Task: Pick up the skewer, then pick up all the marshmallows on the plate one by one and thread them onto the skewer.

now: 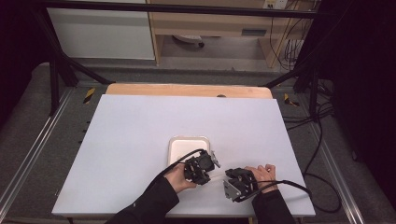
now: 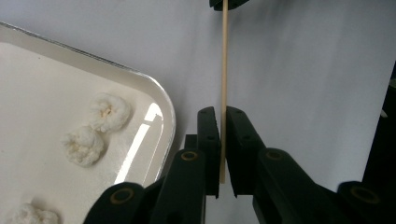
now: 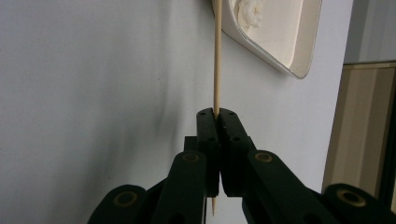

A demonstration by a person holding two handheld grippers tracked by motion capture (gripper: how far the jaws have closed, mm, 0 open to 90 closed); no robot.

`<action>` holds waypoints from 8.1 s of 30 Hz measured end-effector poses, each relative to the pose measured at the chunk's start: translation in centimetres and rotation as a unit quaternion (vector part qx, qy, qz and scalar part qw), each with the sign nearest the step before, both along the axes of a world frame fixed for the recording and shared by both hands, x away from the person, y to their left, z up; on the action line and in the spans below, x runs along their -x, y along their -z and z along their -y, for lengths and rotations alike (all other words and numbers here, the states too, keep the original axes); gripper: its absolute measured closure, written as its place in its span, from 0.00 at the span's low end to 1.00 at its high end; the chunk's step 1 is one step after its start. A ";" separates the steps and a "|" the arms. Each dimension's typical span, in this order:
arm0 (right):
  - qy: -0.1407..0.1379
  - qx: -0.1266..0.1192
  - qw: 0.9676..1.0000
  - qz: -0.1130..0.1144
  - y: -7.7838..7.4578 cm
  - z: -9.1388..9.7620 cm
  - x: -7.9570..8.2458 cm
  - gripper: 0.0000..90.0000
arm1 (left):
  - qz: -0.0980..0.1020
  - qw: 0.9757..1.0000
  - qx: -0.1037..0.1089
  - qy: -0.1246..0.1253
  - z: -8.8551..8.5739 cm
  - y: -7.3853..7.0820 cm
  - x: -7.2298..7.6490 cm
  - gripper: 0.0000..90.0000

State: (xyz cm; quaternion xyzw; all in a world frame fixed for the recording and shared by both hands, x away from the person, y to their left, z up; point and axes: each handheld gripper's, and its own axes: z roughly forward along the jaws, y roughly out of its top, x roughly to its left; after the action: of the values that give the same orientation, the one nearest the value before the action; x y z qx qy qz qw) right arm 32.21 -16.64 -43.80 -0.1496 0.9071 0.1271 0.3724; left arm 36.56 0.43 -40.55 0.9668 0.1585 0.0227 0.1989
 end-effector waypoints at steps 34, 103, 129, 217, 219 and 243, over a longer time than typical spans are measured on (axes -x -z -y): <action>0.175 -0.264 0.938 -0.142 -1.7 3.5 -1.1 0.45 | 0.054 0.998 0.018 -0.030 -5.9 -0.3 1.0 0.98; 0.307 -0.415 0.795 -0.318 -1.1 -10.9 -8.6 0.13 | 0.105 0.929 0.263 -0.238 -20.2 2.6 3.7 0.98; 0.249 -0.354 0.849 -0.303 1.3 -12.7 -8.6 0.74 | 0.109 0.926 0.262 -0.247 -19.7 2.8 3.9 0.98; 0.171 -0.550 0.638 -0.511 -2.9 -8.2 -7.4 0.86 | 0.142 0.926 0.286 -0.201 -17.1 2.3 6.1 0.98; 0.174 -0.547 0.641 -0.509 -2.5 -8.4 -7.3 0.86 | 0.137 0.928 0.278 -0.206 -17.0 2.5 6.0 0.98; 0.170 -0.521 0.684 -0.482 -2.2 -9.5 -5.9 0.64 | 0.131 0.921 0.295 -0.219 -16.4 2.6 5.3 0.98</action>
State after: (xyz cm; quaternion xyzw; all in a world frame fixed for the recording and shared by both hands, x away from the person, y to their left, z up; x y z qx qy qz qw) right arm 38.15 -7.17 -41.60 0.3069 0.7587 0.5686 -0.0826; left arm 31.23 16.82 -43.16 0.7940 0.3382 0.1439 0.4843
